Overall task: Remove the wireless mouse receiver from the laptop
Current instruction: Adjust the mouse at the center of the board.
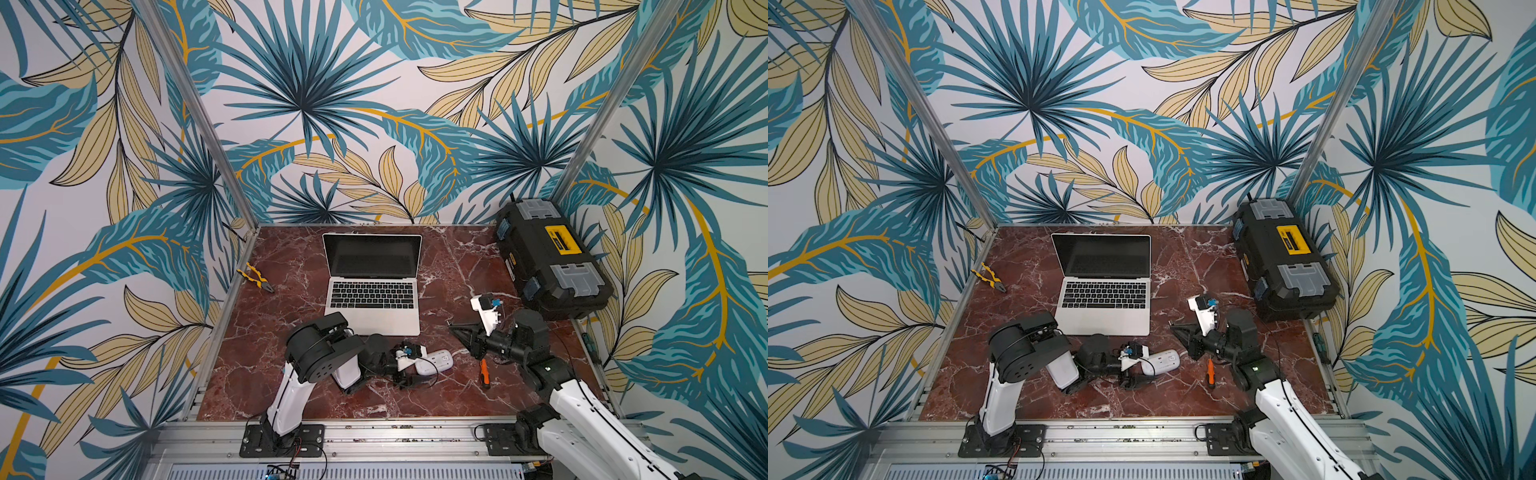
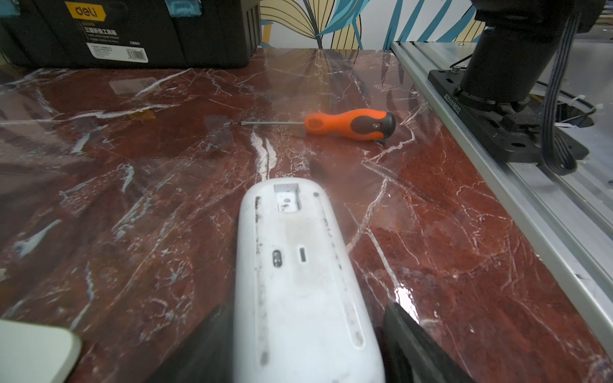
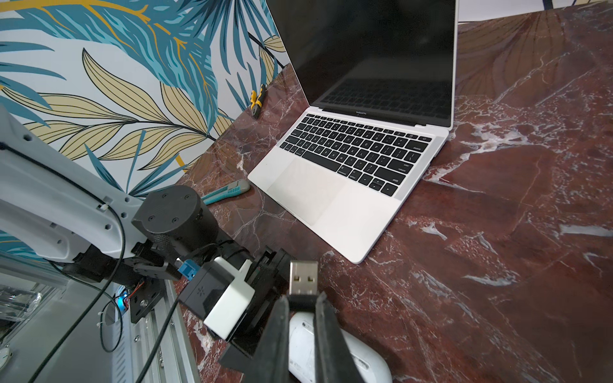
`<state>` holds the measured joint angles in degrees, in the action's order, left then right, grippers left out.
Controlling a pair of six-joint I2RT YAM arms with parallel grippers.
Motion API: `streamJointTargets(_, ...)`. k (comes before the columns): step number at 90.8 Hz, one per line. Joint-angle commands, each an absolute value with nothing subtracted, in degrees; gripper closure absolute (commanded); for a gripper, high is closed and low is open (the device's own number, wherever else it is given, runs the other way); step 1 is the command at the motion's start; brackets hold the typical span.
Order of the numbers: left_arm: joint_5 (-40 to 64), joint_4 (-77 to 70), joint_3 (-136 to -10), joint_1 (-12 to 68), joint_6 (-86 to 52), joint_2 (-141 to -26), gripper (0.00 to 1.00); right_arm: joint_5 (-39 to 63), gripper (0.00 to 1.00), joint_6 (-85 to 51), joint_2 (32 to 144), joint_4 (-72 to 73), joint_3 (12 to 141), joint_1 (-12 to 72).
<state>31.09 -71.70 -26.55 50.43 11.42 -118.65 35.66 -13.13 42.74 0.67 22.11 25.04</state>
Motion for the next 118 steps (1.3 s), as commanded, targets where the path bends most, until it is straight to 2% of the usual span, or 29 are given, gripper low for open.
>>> streamJointTargets(1, 29.2, -73.5, -24.9, 50.5, 12.4, -120.2, 0.27, 36.4, 0.91, -13.4, 42.2, 1.6, 20.9, 25.2)
streamJointTargets(14, 27.1, -73.5, -24.5, 50.5, 13.2, -120.3, 0.36, 37.0, 0.91, -13.4, 42.3, 1.8, 20.8, 25.2)
streamJointTargets(34, 26.1, -75.6, -23.6, 50.6, 13.5, -120.2, 0.42, 37.0, 0.90, -13.7, 41.3, 2.3, 20.2, 25.2)
streamJointTargets(62, 26.6, -77.8, -20.0, 50.6, 13.5, -117.8, 0.46, 38.2, 0.91, -15.4, 42.4, 4.4, 18.1, 25.3)
streamJointTargets(79, 28.0, -78.1, -18.2, 50.5, 13.3, -117.2, 0.46, 40.1, 0.91, -10.9, 45.7, 4.4, 21.6, 25.4)
streamJointTargets(92, 28.7, -78.3, -16.8, 49.9, 11.4, -116.4, 0.45, 40.9, 0.92, -1.4, 51.8, -0.4, 29.5, 25.4)
streamJointTargets(105, 29.5, -80.7, -15.5, 48.4, 9.7, -117.0, 0.46, 28.8, 0.92, 14.4, 56.1, -16.5, 41.9, 25.4)
streamJointTargets(113, 30.1, -80.8, -15.4, 48.1, 10.0, -117.9, 0.46, 30.3, 0.92, 25.0, 57.5, -24.4, 45.2, 25.4)
streamJointTargets(118, 30.6, -80.8, -15.8, 48.1, 10.0, -118.8, 0.46, 30.4, 0.95, 28.4, 58.0, -26.2, 45.9, 25.9)
